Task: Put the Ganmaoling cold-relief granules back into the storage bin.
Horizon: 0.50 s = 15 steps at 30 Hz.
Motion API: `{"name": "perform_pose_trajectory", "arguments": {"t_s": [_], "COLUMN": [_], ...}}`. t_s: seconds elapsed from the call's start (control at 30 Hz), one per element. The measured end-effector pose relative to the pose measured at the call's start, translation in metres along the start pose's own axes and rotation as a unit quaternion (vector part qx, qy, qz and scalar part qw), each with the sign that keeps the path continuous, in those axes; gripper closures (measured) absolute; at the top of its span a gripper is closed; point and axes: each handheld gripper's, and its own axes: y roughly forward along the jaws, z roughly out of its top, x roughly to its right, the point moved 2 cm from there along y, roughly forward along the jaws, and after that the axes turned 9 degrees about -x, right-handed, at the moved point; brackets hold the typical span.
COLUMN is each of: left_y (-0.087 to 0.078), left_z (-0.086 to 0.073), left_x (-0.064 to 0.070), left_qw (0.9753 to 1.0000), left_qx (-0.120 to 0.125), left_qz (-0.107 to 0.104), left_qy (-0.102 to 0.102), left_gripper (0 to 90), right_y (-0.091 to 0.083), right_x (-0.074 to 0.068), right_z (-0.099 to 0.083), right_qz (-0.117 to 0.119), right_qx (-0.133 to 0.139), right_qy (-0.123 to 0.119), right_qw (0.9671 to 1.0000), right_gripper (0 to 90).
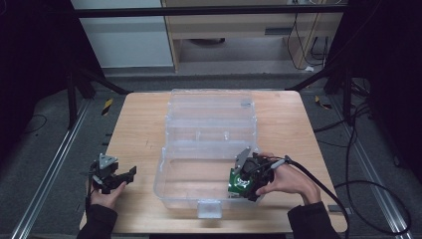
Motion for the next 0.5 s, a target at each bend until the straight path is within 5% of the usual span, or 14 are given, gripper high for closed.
{"name": "perform_pose_trajectory", "arguments": {"t_s": [0.3,0.5], "left_y": [0.000,-0.001], "left_z": [0.000,0.000], "left_x": [0.000,0.000], "left_qw": [1.0000,1.0000], "left_qx": [0.000,0.000], "left_qz": [0.001,0.001], "left_qy": [0.000,0.000], "left_gripper": [26.5,26.5], "right_y": [-0.035,-0.051], "right_x": [-0.002,0.000], "right_z": [-0.016,-0.037], "right_qz": [-0.037,-0.077], "right_qx": [0.076,0.128], "right_qy": [0.029,0.085], "right_qw": [0.9960,0.9851], "right_gripper": [7.5,5.5]}}
